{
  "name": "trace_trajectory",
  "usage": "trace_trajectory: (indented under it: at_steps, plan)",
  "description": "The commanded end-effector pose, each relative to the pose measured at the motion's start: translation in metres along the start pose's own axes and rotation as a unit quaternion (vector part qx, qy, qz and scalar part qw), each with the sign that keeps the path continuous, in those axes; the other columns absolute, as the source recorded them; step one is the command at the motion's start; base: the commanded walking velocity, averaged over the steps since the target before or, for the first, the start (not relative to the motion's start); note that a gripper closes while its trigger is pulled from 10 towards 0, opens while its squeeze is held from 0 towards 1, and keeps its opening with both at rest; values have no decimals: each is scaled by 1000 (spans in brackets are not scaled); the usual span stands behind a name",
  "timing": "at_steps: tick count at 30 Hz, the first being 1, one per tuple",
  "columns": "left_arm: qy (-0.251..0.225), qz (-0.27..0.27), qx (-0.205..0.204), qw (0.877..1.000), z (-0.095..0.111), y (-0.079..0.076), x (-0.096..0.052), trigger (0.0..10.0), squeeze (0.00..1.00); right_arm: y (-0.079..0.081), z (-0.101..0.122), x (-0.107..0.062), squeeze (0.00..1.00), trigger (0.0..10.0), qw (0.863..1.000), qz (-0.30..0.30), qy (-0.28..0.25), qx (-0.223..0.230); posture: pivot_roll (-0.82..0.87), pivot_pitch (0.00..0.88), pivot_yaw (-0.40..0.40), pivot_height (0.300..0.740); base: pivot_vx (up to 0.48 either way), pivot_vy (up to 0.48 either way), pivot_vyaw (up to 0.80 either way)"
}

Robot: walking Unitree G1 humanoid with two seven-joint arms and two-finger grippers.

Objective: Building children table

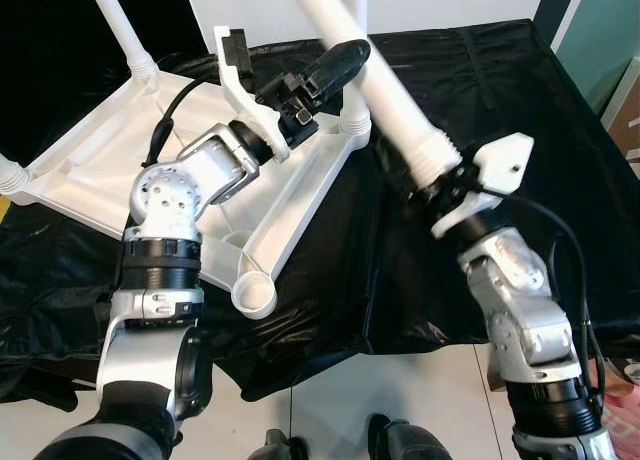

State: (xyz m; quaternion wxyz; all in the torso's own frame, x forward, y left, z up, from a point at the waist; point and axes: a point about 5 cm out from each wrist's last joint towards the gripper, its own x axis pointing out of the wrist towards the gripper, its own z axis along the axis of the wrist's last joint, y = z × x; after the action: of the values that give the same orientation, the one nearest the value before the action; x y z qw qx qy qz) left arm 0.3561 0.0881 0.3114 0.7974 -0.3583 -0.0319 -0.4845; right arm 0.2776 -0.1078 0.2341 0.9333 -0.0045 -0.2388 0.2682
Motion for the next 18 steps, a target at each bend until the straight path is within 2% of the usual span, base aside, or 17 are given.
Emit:
trace_trajectory:
  at_steps: [1, 6, 10, 11, 12, 13, 14, 18]
  plan:
    - [-5, -192, 19, 981, 5, -18, -1, 10000, 0, 9, 2, 0, 0, 10000, 1000, 27, -2, 1, -168, 170, 84, 740, 0, 0, 0]
    - [-29, -145, 17, 989, 14, -9, 4, 10000, 0, 13, -4, -5, 0, 10000, 999, 40, 15, 7, -170, 176, 87, 740, 0, 0, 0]
    - [-41, -127, 17, 991, 19, -5, 5, 10000, 0, 14, -6, -6, 0, 10000, 999, 42, 21, 6, -169, 177, 89, 740, 0, 0, 0]
    - [-54, -105, 17, 993, 24, 0, 5, 7843, 0, 13, -8, -8, 0, 10000, 999, 38, 26, 5, -170, 180, 93, 740, 0, 0, 0]
    - [-62, -92, 16, 994, 27, 3, 5, 3922, 0, 13, -9, -9, 0, 10000, 999, 36, 29, 5, -169, 180, 93, 740, 0, 0, 0]
    - [-67, -85, 16, 994, 29, 5, 5, 3922, 0, 12, -10, -10, 0, 10000, 999, 34, 30, 5, -169, 180, 93, 740, 0, 0, 0]
    - [-73, -79, 12, 994, 30, 8, 4, 0, 0, 12, -10, -11, 0, 10000, 999, 31, 32, 5, -169, 181, 94, 740, 0, 0, 0]
    - [-78, -76, 7, 994, 30, 9, 4, 0, 0, 11, -11, -11, 0, 10000, 999, 28, 33, 5, -169, 181, 94, 740, 0, 0, 0]
